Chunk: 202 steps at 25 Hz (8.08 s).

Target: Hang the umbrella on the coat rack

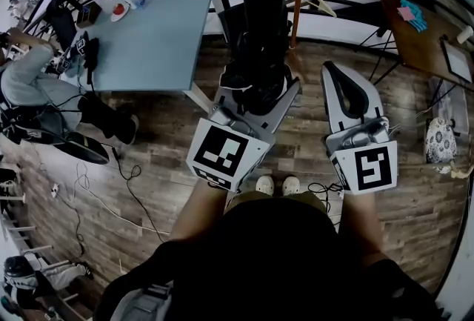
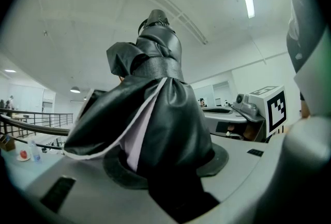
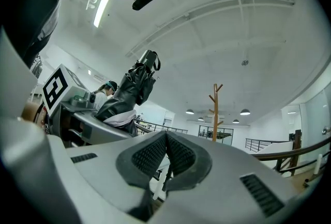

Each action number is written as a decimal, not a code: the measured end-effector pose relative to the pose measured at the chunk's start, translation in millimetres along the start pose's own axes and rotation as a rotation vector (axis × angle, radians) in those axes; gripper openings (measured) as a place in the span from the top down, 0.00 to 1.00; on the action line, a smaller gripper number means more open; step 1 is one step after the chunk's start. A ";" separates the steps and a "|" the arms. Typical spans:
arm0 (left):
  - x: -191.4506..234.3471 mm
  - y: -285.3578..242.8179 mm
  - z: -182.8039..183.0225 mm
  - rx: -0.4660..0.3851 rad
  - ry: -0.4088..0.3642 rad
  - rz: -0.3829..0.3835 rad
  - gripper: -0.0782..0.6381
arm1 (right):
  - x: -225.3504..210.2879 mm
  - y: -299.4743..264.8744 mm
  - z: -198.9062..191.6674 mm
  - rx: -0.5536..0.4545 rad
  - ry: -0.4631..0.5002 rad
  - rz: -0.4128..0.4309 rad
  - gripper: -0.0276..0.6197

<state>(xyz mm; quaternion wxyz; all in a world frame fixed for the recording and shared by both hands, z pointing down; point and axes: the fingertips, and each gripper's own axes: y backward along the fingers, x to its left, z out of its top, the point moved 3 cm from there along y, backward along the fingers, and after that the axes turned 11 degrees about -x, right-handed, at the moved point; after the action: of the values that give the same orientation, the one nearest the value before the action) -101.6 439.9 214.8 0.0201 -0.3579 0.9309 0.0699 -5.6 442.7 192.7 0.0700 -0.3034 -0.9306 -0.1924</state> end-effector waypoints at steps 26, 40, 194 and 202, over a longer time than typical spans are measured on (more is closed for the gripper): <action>8.8 35.0 -3.0 -0.007 0.001 -0.040 0.60 | 39.2 3.9 8.4 -0.017 -0.007 -0.024 0.91; 24.3 -0.8 -17.7 -0.008 0.000 -0.062 0.60 | 12.3 -14.9 -13.5 -0.018 0.002 -0.028 0.91; 337.0 -378.5 -143.1 0.119 0.031 -0.141 0.60 | -294.9 -362.6 -225.9 0.054 -0.042 -0.101 0.91; 332.3 -387.0 -156.2 0.145 0.049 -0.154 0.60 | -301.5 -363.9 -233.6 0.066 -0.049 -0.094 0.91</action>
<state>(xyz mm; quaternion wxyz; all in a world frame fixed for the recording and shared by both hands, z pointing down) -87.5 -87.3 295.4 0.0284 -0.4274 0.9036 -0.0079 25.2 -83.0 217.4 0.0482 -0.2616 -0.9511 -0.1571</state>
